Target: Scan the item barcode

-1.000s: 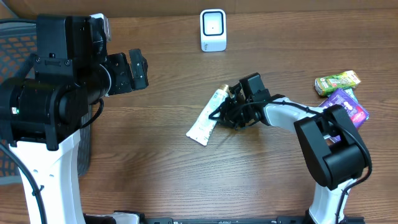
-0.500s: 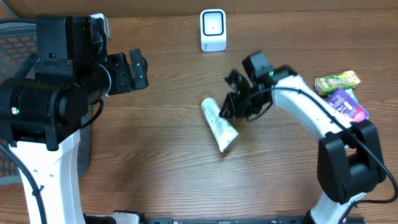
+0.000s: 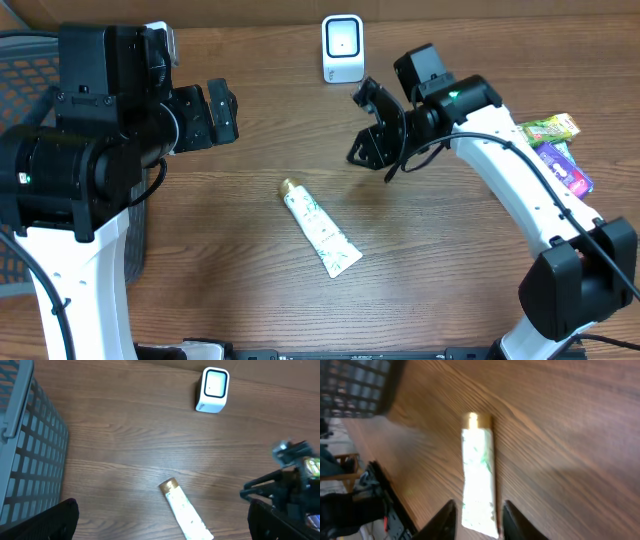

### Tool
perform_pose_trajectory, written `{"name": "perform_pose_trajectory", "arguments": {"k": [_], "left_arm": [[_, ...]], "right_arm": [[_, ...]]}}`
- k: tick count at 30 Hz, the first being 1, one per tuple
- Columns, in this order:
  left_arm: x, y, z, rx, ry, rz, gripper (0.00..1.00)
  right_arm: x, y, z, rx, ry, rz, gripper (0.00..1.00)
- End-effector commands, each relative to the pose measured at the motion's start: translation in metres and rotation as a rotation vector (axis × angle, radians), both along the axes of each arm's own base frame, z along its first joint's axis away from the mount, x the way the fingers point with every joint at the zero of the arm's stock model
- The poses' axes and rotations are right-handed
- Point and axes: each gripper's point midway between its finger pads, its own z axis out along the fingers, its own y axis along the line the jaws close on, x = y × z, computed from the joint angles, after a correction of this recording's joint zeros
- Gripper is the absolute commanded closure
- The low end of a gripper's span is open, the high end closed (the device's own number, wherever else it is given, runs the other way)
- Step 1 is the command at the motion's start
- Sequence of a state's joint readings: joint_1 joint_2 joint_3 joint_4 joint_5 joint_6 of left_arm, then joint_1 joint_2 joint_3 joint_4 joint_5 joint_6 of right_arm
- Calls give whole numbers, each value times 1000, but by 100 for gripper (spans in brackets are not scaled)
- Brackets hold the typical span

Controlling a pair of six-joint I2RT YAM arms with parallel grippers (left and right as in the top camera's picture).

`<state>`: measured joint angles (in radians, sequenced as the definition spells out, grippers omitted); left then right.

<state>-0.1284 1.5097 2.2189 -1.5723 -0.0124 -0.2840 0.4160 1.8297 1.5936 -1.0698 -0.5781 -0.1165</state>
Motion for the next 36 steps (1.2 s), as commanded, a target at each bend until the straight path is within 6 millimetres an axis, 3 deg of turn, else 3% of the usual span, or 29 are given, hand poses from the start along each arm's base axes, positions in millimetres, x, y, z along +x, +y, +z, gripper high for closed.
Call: {"name": "perform_pose_trajectory", "arguments": {"k": [1,4,9,13,25,36], "left_arm": [[2,2,1,14,-4,-4,1],[2,2,1,14,-4,-4,0],[2,2,1,14,-4,-4,0],[2,2,1,14,-4,-4,1],[2,2,1,14,-4,-4,0],[2,2,1,14,-4,-4,0]], "right_arm": [[-9,3,-27,-118,10,-13,59],[-10,7,-38,-263,-53,-56,50],[-20,29,-48,-464,-225,-61,41],[-32,48,-58,-594,-364,-27,39],[-64,88,-122,-831,-553,107,40],[-68,94,-130,-886,-641,78,44]]}}
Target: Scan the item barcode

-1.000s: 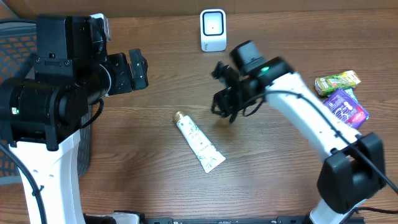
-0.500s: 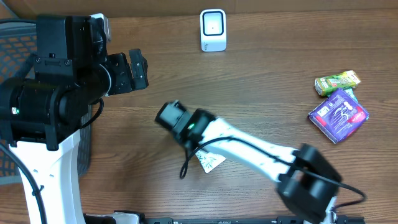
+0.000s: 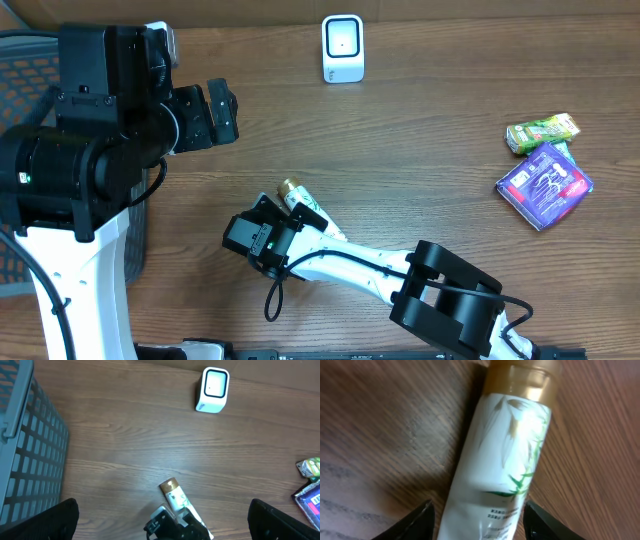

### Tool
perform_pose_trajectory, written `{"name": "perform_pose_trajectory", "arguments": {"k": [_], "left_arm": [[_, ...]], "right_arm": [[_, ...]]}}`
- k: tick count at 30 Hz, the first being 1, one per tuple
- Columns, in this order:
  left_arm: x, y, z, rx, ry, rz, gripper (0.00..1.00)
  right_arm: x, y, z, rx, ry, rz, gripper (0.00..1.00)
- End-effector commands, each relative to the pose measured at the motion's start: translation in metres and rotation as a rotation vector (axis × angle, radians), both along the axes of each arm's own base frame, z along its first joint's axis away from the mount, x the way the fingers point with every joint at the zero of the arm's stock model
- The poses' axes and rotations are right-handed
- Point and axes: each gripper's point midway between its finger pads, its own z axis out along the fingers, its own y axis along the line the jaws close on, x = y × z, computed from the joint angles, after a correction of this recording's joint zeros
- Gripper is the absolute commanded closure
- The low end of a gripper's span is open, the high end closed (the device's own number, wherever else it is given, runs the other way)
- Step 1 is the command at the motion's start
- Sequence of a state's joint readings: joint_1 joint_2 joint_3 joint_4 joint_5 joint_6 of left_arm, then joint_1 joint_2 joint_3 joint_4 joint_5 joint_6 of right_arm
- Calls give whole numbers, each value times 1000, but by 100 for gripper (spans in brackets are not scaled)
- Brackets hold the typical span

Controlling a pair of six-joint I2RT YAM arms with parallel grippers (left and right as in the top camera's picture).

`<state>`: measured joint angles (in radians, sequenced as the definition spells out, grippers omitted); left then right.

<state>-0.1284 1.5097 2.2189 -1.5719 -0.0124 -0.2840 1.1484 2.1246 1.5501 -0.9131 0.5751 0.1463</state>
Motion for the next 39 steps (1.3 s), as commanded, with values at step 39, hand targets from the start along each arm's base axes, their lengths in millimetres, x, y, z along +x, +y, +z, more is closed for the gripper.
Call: {"name": "perform_pose_trajectory", "arguments": {"k": [39], "left_arm": [[2,2,1,14,-3,-4,0]], "right_arm": [[11,-21,-36,-106,-61,-91,76]]}}
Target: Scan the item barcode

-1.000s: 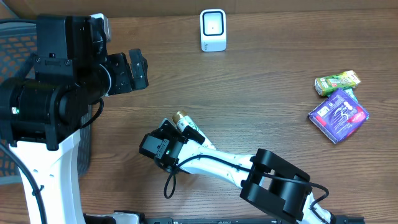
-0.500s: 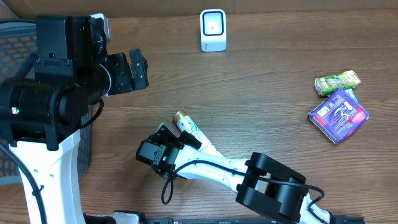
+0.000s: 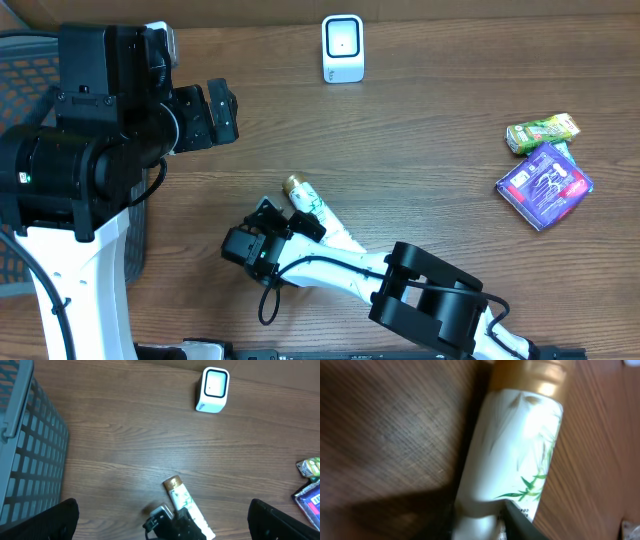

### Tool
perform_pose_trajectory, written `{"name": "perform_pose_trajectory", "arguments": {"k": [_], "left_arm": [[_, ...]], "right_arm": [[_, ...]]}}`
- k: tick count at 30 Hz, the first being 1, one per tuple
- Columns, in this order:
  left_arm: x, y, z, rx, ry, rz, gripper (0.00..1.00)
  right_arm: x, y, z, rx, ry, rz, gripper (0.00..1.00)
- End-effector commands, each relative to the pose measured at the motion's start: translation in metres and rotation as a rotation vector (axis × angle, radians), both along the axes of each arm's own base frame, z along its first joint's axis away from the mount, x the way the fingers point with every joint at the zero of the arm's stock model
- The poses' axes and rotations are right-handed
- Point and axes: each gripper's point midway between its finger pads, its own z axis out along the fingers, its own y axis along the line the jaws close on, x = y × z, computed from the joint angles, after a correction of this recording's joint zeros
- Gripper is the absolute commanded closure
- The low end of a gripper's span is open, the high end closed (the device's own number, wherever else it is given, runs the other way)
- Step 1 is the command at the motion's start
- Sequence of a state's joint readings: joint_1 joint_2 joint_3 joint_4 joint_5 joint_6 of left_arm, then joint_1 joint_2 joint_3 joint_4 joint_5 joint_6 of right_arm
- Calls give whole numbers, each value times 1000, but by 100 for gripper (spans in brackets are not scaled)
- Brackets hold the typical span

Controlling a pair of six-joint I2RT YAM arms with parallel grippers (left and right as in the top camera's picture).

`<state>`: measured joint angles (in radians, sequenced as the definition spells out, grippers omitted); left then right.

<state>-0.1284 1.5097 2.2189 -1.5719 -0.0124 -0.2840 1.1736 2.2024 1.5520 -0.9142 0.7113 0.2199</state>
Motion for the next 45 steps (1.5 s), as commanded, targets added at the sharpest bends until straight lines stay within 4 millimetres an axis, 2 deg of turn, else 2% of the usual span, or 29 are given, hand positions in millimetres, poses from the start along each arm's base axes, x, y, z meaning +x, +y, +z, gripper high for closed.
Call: {"name": "perform_pose_trajectory", "arguments": {"k": [1,5,8,13,16,17,18,19,21,30,34,37,42,45], "left_arm": [[2,2,1,14,-3,-5,0],[2,2,1,14,-4,-4,1],[2,2,1,14,-4,-4,0],[2,2,1,14,-4,-4,0],[2,2,1,14,-4,-4,0],[2,2,1,14,-3,-4,0],[2,2,1,14,-4,-4,0],[2,2,1,14,-3,-4,0],[2,2,1,14,-4,-4,0],[2,2,1,14,-3,-4,1],[2,2,0,14,-3,-4,0],[2,2,1,14,-3,-4,0],[2,2,1,14,-4,-4,0],[2,2,1,14,-3,-4,0]], "right_arm": [[7,-15,-18,-24,45,-52,78],[11,-18,-18,-23,46,-63,85],[11,-17,-19,-10,61,-69,96],[14,-12,-6,73,139,-99,96],[28,-14,13,119,130,-117,96],[33,-15,18,115,130,-101,88],[37,-17,20,107,131,-86,75],[40,-19,20,92,135,-69,58],[44,-24,20,70,144,-52,48],[53,-20,14,65,121,9,48],[64,-31,25,-13,31,5,48],[69,-34,33,-62,-31,10,45],[74,-35,34,-55,-34,9,41],[77,-36,26,-19,19,11,40]]}}
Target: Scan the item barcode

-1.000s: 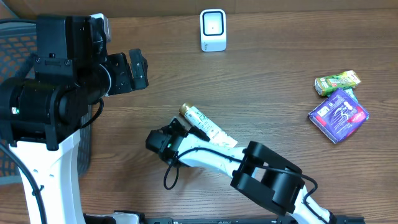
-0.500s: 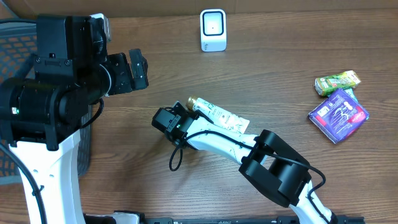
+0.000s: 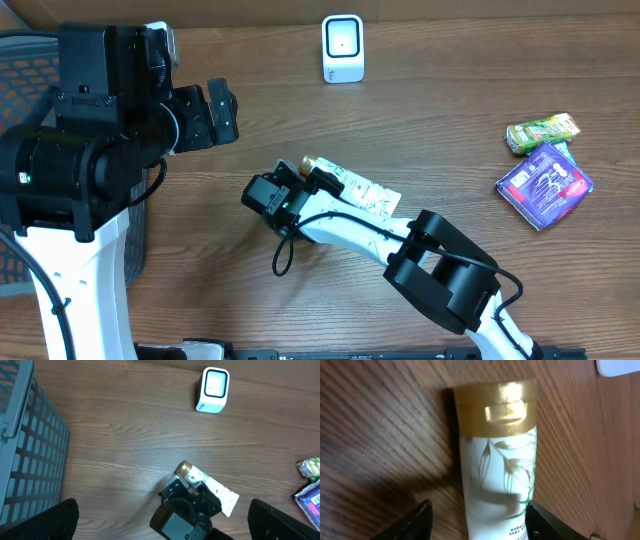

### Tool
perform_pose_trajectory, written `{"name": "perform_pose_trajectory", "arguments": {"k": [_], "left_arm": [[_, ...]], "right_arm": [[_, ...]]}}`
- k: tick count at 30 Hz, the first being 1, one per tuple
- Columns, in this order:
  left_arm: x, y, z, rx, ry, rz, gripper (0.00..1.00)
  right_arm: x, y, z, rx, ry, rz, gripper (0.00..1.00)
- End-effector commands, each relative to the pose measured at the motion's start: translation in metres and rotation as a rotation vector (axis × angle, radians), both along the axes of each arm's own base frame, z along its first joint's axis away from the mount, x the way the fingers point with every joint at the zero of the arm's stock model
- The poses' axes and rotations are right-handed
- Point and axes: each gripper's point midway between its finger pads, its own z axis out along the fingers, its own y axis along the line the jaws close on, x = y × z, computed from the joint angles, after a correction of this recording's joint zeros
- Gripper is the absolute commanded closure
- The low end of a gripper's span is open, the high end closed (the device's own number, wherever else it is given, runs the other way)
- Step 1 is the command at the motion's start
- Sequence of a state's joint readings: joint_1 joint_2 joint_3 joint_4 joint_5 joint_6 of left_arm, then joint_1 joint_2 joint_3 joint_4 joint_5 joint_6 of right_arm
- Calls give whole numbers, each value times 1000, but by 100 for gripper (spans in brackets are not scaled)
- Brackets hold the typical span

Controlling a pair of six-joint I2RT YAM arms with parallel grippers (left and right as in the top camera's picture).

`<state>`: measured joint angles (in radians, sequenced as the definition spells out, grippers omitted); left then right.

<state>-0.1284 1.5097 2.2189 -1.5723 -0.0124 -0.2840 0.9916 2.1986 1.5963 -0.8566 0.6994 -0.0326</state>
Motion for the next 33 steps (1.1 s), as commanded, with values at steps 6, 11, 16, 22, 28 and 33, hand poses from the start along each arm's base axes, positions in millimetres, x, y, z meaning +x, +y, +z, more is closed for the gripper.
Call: {"name": "perform_pose_trajectory", "arguments": {"k": [6,11,16,22,28,33], "left_arm": [[2,2,1,14,-4,-4,0],[2,2,1,14,-4,-4,0],[2,2,1,14,-4,-4,0],[2,2,1,14,-4,-5,0],[2,2,1,14,-4,-4,1],[2,2,1,14,-4,-4,0]], "right_arm": [[16,-20,-2,77,60,-45,40],[22,-30,-9,94,71,-72,41],[16,-30,-21,116,111,-70,51],[15,-24,-17,169,123,-108,66],[4,5,6,353,311,-93,70],[-12,32,45,637,578,-67,70]]}}
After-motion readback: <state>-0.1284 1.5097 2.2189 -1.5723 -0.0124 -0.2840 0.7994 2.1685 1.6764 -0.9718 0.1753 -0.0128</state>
